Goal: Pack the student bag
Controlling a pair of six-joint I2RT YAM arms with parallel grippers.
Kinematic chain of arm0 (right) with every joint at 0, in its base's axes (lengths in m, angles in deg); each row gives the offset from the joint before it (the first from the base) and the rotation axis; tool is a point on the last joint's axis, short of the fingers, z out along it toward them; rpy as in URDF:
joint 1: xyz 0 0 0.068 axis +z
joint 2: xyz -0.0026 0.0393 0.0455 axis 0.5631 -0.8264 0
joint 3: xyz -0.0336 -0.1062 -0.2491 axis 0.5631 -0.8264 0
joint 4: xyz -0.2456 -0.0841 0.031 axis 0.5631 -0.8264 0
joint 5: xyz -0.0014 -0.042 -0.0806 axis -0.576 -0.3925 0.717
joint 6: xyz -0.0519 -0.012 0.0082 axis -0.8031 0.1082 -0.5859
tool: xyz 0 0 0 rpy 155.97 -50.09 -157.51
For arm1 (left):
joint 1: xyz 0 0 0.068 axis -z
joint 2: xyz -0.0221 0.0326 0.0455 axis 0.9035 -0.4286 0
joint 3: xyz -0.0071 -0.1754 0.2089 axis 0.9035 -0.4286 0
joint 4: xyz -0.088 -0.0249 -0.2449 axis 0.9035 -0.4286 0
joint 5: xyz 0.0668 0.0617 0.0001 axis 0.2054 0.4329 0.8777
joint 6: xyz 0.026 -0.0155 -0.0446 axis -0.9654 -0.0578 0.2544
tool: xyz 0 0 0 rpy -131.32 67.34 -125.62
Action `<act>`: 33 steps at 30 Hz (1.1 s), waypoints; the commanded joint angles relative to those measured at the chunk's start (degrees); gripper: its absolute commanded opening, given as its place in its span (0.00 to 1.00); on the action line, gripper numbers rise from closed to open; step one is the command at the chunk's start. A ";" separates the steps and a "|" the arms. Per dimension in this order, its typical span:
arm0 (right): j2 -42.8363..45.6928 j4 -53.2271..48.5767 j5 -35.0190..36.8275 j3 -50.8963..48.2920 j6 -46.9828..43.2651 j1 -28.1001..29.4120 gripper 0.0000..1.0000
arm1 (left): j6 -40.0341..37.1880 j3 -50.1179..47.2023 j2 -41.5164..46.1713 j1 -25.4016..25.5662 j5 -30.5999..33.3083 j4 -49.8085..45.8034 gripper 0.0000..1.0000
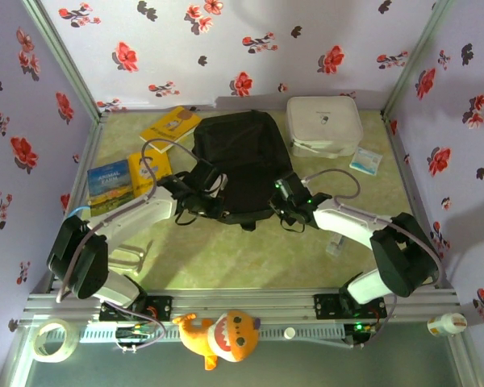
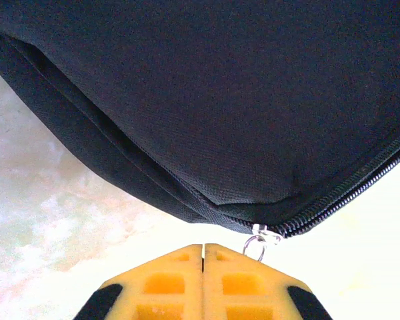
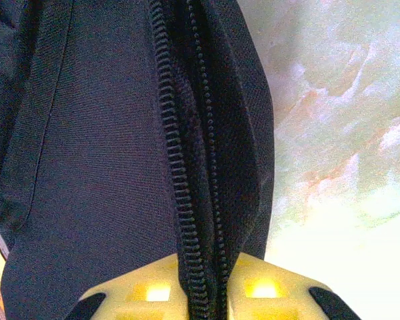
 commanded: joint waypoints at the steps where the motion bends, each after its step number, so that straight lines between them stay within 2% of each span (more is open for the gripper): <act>1: -0.68 -5.02 8.49 1.02 -1.45 -0.81 0.12 | 0.90 -0.96 -0.90 -1.06 5.10 -4.32 0.00; 8: 0.18 -7.41 12.21 0.84 -2.95 -0.94 0.09 | 0.72 -0.36 -4.95 -2.18 10.13 -4.33 0.00; 20: 0.54 -9.00 14.59 0.30 -3.17 -1.57 0.08 | 1.25 -0.56 -5.89 -4.36 13.57 -3.76 0.00; 23: 0.48 -9.04 14.62 0.62 -3.91 -1.86 0.07 | 0.36 0.00 -5.13 -4.32 10.94 -2.70 0.00; 28: -0.81 -7.91 12.88 1.17 -5.45 -2.30 0.07 | -1.24 0.49 -0.71 -3.49 -0.62 2.67 0.00; 30: -1.11 -7.79 12.80 1.11 -5.43 -2.48 0.07 | -1.59 1.03 0.43 -3.37 -0.82 3.56 0.00; 33: -0.90 -7.51 12.85 0.34 -5.43 -3.08 0.08 | -2.35 1.32 -0.11 -3.88 3.31 3.20 0.00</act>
